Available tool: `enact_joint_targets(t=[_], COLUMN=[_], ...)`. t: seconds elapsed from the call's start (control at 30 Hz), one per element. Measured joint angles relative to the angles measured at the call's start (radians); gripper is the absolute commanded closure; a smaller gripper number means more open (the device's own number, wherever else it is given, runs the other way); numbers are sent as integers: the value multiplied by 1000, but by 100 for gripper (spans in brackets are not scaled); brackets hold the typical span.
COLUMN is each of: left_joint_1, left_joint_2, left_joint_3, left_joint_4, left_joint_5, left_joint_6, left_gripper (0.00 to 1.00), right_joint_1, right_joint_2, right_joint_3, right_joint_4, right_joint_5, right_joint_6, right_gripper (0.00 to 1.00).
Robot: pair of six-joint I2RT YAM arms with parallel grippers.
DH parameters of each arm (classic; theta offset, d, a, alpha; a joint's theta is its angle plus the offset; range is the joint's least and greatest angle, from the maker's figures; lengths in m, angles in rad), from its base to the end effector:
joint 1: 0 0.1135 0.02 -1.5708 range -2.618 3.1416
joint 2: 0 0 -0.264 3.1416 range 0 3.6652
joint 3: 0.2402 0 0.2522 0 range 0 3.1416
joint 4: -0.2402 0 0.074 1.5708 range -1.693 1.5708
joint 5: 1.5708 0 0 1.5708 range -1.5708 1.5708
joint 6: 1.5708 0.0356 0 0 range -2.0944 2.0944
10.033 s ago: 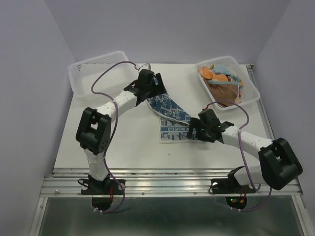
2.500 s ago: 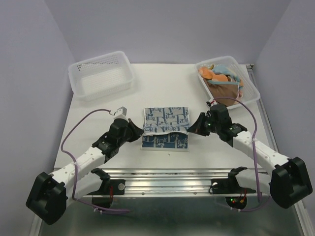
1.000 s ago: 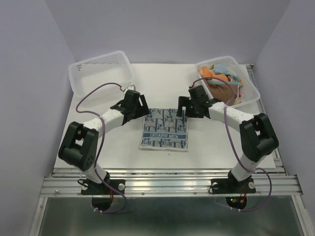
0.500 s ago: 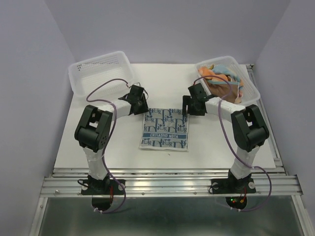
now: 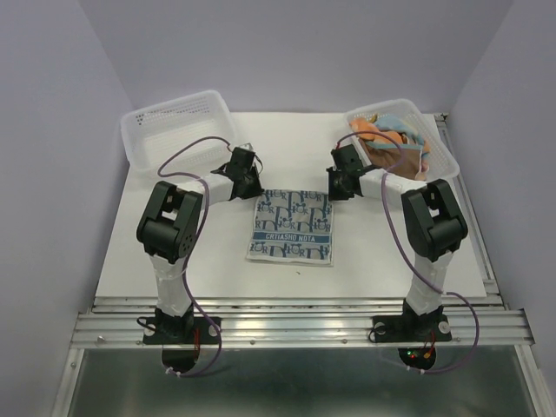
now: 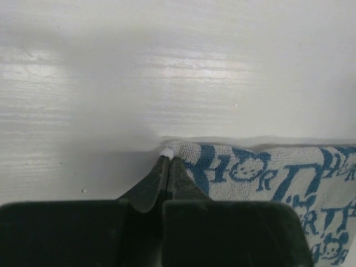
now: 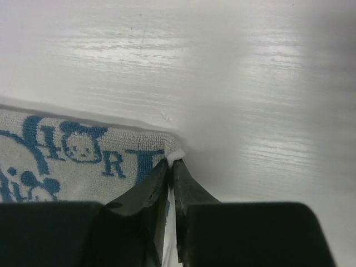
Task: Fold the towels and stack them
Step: Fold the towel
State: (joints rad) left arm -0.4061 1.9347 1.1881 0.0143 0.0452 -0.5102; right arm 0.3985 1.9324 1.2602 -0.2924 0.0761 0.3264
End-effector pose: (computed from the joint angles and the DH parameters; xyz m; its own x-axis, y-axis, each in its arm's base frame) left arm 0.3815 -0.1658 0.1646 -0.7438 -0.2112 -0.6342 0.0714 0.9182 -0.3895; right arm 0.3741 0.1546 0.1648 -0.8287 -0.0020 -0.5597 -0.0858 0.9886 0.1235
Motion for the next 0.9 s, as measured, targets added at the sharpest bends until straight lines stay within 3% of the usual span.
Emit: enact_joint_targets(t=[0.23, 0.53, 0.9], left_joint_1=[-8, -44, -103], left_joint_2=[-43, -352, -676], left_joint_3=[-48, -255, -576], left_joint_4=[34, 123, 164], left_joint_5=[-2, -21, -59], left_joint_6=[0, -20, -108], left_gripper=[100, 100, 100], right_joint_1=[-1, -1, 0], right_joint_2=[-18, -318, -568], right_joint_3=[-7, -180, -418], right_joint_4=[11, 63, 94], right_joint_5=[-63, -203, -383], right_joint_6=[-36, -43, 0], right_gripper=[99, 99, 99])
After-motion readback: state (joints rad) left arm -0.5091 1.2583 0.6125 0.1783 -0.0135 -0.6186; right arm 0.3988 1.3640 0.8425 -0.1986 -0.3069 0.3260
